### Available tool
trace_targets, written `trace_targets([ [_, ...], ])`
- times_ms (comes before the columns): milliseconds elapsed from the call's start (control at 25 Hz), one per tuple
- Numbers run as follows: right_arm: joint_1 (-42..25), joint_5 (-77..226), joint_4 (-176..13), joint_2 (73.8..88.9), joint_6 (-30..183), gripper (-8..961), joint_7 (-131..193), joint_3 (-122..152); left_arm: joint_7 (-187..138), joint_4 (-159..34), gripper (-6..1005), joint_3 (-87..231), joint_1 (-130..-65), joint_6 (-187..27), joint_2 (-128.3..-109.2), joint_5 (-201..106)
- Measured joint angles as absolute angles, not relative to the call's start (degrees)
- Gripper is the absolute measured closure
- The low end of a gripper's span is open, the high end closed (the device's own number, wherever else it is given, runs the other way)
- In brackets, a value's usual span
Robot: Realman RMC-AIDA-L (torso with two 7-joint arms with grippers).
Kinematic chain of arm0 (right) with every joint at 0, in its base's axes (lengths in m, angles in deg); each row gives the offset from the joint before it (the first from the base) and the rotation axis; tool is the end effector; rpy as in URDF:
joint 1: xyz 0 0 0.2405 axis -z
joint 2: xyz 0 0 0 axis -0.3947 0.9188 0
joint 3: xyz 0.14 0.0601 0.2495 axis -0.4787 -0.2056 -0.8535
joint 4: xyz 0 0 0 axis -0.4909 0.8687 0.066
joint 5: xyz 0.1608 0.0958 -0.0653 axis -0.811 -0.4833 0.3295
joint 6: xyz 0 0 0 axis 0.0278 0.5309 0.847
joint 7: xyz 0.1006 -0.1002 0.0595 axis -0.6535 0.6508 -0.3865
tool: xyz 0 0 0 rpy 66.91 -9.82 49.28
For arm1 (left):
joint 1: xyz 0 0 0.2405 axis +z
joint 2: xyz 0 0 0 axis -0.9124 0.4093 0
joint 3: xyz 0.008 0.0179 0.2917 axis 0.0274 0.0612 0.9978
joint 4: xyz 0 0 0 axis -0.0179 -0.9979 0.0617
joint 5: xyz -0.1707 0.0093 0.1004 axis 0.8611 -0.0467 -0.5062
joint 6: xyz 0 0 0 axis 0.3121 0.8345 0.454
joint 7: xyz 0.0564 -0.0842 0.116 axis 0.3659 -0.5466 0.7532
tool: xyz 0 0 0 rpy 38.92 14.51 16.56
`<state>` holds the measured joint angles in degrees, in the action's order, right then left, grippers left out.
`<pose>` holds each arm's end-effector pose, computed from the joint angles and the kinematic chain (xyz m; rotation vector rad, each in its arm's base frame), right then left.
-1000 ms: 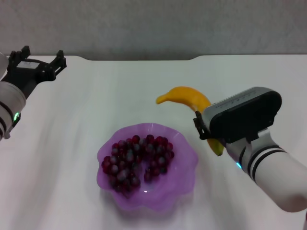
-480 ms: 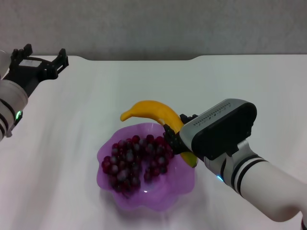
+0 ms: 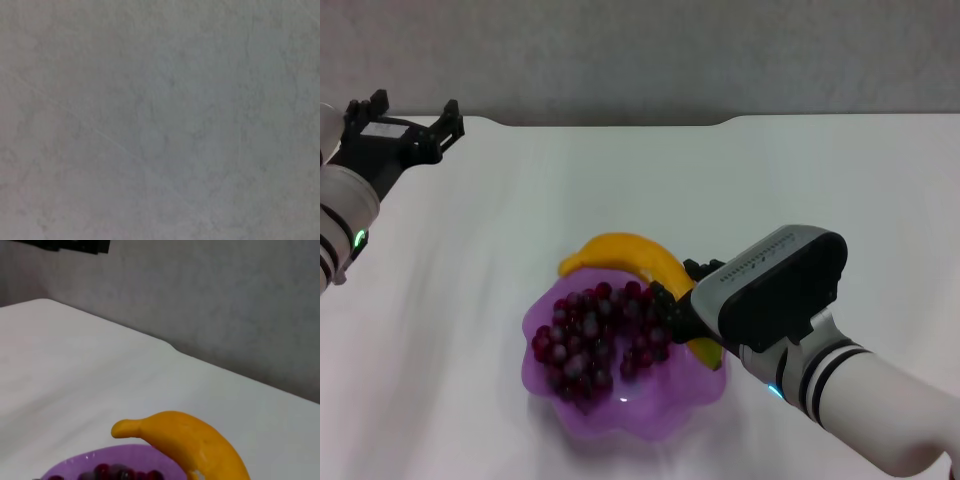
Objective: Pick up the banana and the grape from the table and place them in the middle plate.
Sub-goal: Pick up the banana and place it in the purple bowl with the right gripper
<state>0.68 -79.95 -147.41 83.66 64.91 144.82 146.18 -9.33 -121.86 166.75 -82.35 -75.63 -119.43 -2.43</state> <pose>0.2085 0.3327 -0.1396 -2.2113 0.5790 0.2066 -0.2745 0.4111 0.0177 -1.6792 -0.5969 -0.5065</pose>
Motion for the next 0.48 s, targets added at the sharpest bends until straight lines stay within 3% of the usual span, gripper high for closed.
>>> trace_targets([
  [480,0.20,-80.11,-144.49,83.65,66.55,483,143.55,145.45,-9.30,-121.94,121,166.75,-82.36,-75.63,-119.40,-2.44],
])
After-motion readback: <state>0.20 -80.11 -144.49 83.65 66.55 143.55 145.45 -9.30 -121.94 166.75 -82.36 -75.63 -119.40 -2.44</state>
